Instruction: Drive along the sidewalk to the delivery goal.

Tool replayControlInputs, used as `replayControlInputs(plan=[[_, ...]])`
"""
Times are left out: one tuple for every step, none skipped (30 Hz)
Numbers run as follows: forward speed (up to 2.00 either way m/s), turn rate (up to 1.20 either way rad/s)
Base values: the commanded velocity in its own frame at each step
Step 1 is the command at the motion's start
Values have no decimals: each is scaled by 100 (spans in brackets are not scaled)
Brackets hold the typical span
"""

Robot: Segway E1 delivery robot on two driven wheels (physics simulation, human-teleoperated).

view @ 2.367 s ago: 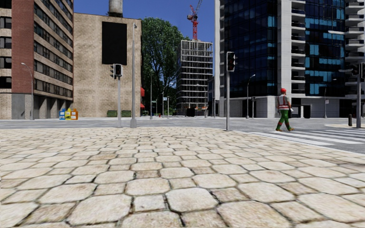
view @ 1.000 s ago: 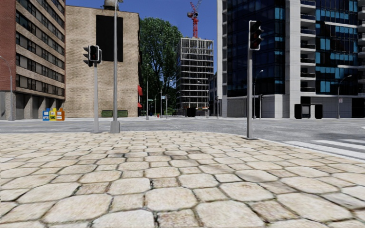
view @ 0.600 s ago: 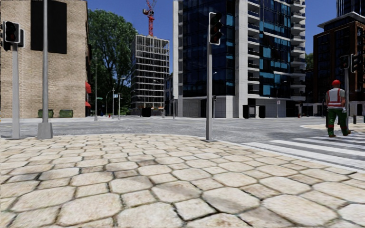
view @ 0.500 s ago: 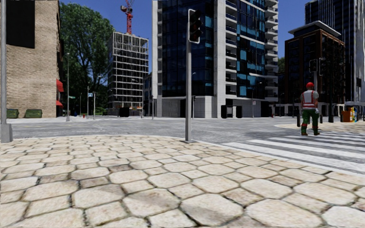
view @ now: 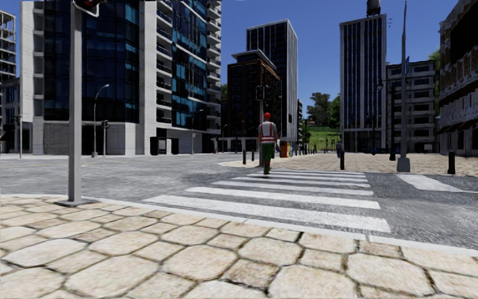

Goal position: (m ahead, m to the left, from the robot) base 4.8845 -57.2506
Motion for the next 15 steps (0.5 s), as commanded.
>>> replayControlInputs(plan=[[200,-120],[200,-120],[200,-120],[200,-115],[200,-42],[200,0],[200,0],[200,0],[200,0],[200,0],[200,63],[200,120],[200,120],[200,120],[200,120]])
